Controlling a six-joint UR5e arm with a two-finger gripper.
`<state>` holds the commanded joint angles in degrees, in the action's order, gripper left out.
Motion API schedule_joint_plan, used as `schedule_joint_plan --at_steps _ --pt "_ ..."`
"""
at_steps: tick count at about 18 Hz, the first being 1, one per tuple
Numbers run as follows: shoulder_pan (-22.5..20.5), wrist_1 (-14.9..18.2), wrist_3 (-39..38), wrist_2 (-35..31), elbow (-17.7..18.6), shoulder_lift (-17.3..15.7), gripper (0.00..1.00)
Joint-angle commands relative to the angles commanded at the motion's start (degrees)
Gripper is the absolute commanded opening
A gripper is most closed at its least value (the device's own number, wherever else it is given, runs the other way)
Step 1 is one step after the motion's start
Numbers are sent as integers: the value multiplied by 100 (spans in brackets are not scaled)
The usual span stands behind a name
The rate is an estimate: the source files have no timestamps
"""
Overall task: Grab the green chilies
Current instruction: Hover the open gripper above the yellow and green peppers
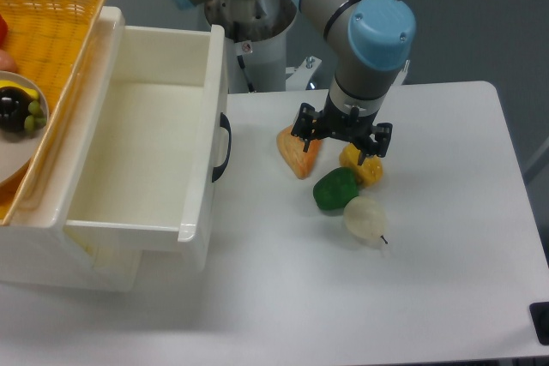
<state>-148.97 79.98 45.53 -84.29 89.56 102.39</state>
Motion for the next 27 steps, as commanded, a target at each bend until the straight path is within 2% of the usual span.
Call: schedule_joint_plan --at_steps 7,11,18,22,27 --pt "-35 -9 -79 228 17 9 100" --pt "-193 -9 -88 658 105 0 100" --pt "-211 -132 -141 642 281 9 100" --pt "-132 -229 833 159 448 105 100" --pt "-71 -229 1545 -79 492 333 100"
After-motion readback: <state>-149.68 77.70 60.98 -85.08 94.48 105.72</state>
